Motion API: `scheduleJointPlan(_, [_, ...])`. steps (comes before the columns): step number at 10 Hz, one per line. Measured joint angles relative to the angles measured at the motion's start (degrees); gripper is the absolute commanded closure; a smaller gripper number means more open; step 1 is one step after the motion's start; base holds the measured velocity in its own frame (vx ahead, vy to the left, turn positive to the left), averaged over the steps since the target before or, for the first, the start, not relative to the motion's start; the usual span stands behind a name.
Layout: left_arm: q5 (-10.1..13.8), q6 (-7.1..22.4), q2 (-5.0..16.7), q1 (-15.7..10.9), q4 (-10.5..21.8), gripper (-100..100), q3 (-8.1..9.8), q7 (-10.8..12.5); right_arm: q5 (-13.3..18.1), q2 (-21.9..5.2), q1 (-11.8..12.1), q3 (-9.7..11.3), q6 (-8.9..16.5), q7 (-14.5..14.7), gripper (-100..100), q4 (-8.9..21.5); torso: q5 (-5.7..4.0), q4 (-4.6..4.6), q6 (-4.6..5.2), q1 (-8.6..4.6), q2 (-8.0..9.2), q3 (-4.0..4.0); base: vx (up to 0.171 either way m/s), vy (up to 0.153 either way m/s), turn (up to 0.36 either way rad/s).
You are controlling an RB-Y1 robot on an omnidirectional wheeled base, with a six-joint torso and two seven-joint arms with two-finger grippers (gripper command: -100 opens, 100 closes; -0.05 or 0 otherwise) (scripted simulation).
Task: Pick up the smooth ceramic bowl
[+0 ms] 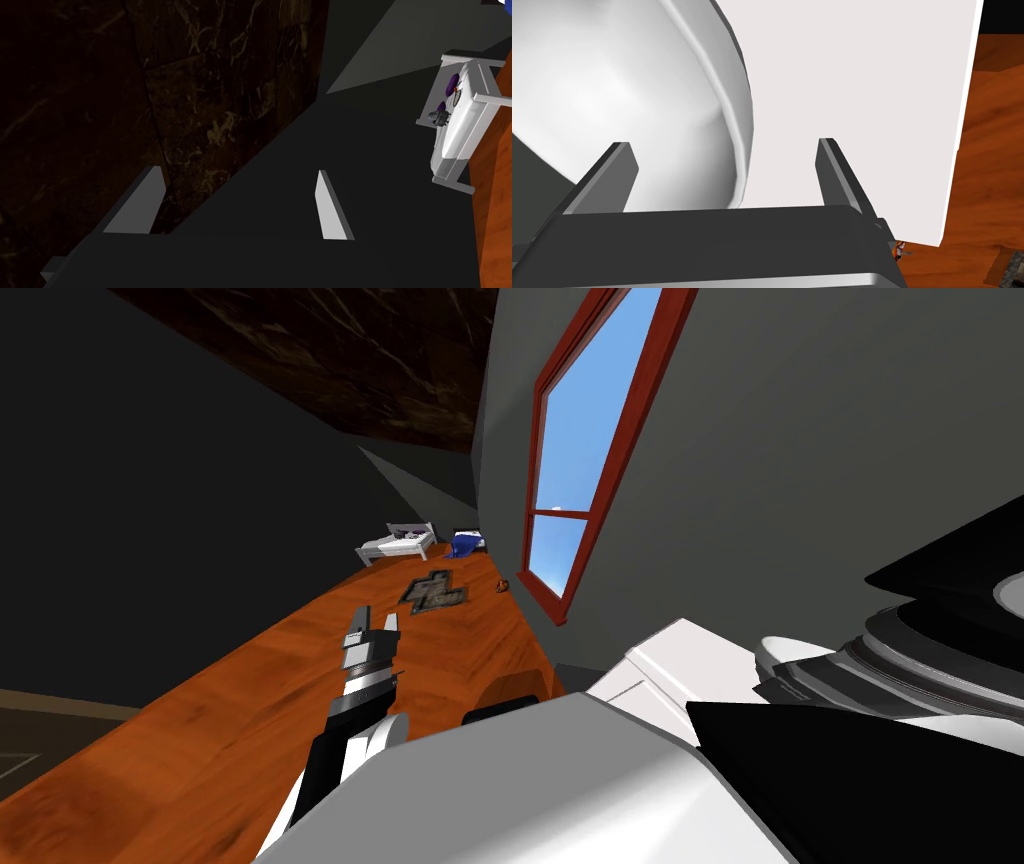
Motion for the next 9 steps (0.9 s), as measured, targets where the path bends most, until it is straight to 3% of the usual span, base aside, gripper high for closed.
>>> scheduleJointPlan(1, [0.0, 0.0, 0.0, 0.0, 0.0, 0, 0.00, 0.0, 0.1, 0.0, 0.0, 0.0, -0.1, -0.3, 100, 0.0, 0.00, -0.01, 0.04, 0.01, -0.09, -0.04, 0.000, 0.000, 0.000])
scheduleJointPlan(5, [0.0, 0.0, 0.0, 0.0, 0.0, 0, 0.01, 0.0, 0.0, 0.0, 0.0, 0.1, -0.1, -0.3, 100, 0.0, 0.04, -0.07, 0.00, 0.05, -0.23, -0.14, 0.000, 0.000, 0.000])
scheduleJointPlan(6, [0.0, 0.0, 0.0, 0.0, 0.0, 0, 0.01, 0.0, 0.0, 0.0, 0.0, 0.1, -0.1, -0.3, 0, 0.0, 0.06, -0.07, 0.00, 0.07, -0.24, -0.15, 0.000, 0.000, 0.000])
scheduleJointPlan(7, [0.0, 0.0, 0.0, 0.0, 0.0, 0, 0.01, 0.0, 0.0, 0.0, 0.0, 0.1, -0.1, -0.3, 100, 0.0, 0.07, -0.07, 0.00, 0.09, -0.25, -0.15, 0.044, 0.002, -0.167])
scheduleJointPlan(9, [0.0, 0.0, 0.0, 0.0, 0.0, 0, 0.01, 0.0, -0.9, -0.6, -0.7, -0.4, 0.5, 1.7, 100, 0.3, 0.14, -0.09, 0.05, 0.17, -0.40, -0.23, 0.080, 0.013, -0.184])
